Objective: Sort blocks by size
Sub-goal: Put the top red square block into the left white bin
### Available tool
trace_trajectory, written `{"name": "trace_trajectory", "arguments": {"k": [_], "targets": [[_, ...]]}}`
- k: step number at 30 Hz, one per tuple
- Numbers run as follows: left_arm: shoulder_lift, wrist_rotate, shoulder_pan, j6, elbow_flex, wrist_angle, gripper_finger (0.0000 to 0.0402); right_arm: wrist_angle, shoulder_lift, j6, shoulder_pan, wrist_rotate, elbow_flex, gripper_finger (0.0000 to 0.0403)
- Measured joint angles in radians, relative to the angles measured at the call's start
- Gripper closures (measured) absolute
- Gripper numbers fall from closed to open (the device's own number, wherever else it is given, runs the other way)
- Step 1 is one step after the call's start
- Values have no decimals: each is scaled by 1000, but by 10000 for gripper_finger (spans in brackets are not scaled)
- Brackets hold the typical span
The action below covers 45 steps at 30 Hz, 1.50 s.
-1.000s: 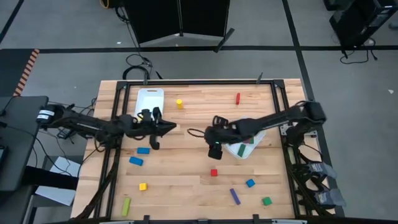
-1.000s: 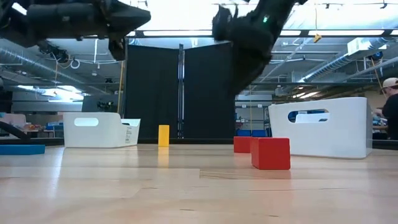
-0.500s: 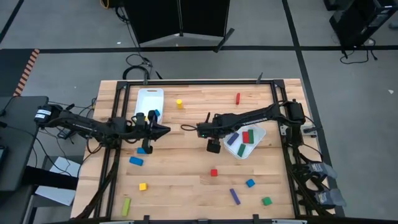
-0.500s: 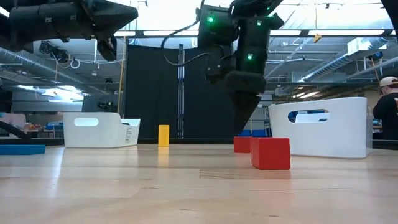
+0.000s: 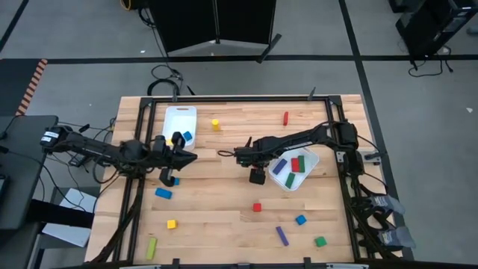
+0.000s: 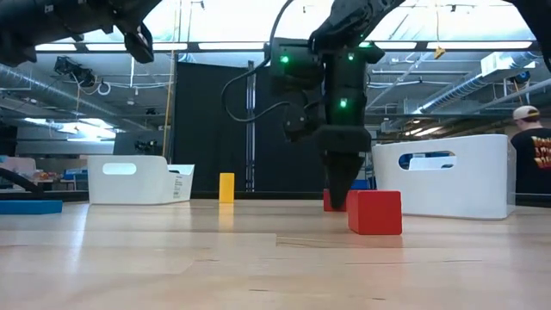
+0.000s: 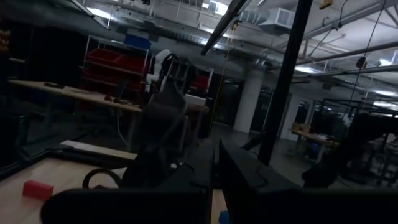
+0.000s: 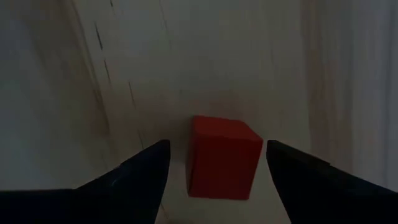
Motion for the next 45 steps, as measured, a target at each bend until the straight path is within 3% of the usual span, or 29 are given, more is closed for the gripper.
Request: {"name": "trace_trajectory", "arguments": {"k": [4,10,15,25,31,37,45], "targets": [[-23,0,0,-2,0,-35,370,5,15,-2,-2,-5,0,160],[-54,10,0,-5,0,-53,370,49,24,-39,-4,-37,1,265],[-69,12,0,-5,0,-55,370,286,23,-71,-17,-55,-2,263],[-116,13,0,-5,2,5,370,999,32,-47,-93,-68,-1,263],[-164,13,1,-1,3,45,370,1289,74,4,-133,-64,20,263],[-193,14,1,-2,3,50,370,1324,244,20,-144,-65,236,263],[-196,15,1,-28,3,45,369,1193,481,28,-168,-70,587,263]]}}
